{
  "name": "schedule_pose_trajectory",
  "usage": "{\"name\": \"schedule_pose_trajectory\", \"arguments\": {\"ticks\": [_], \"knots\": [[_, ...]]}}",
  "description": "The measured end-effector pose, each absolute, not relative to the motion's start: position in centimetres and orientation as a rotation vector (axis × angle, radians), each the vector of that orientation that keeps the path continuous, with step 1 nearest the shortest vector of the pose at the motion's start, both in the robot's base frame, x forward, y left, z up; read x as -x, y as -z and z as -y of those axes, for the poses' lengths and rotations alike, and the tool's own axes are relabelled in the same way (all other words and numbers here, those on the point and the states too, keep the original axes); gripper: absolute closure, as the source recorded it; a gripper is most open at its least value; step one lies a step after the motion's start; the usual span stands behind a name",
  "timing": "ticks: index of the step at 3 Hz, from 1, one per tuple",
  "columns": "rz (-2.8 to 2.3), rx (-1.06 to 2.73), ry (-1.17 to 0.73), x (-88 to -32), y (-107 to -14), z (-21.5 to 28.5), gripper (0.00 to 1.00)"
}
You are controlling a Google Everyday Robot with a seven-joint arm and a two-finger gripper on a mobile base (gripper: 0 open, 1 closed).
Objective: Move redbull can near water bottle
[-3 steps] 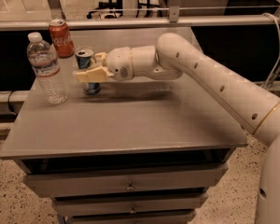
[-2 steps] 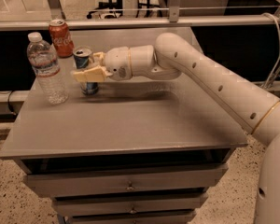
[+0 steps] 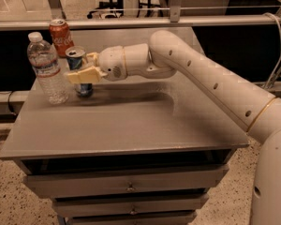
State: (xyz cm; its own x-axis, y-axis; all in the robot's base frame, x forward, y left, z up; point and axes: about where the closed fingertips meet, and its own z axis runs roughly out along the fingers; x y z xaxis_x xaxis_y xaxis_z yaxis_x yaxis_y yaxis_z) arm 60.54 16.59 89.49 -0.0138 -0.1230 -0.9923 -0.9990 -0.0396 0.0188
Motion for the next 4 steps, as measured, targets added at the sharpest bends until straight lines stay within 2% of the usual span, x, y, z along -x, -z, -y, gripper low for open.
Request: {"name": "schedule_pose_trajectory", "arguments": {"ticks": [1, 2, 3, 4], "knots": [[-1.305, 1.336, -1.199, -60.21, -89.17, -16.76, 0.56], [-1.311, 1.325, -1.223, -59.74, -88.89, -17.11, 0.25], [-1.313, 1.305, -1.244, -59.46, -88.68, -17.35, 0.00], [-1.317, 1.289, -1.245, -59.34, -88.50, -17.37, 0.00]]}}
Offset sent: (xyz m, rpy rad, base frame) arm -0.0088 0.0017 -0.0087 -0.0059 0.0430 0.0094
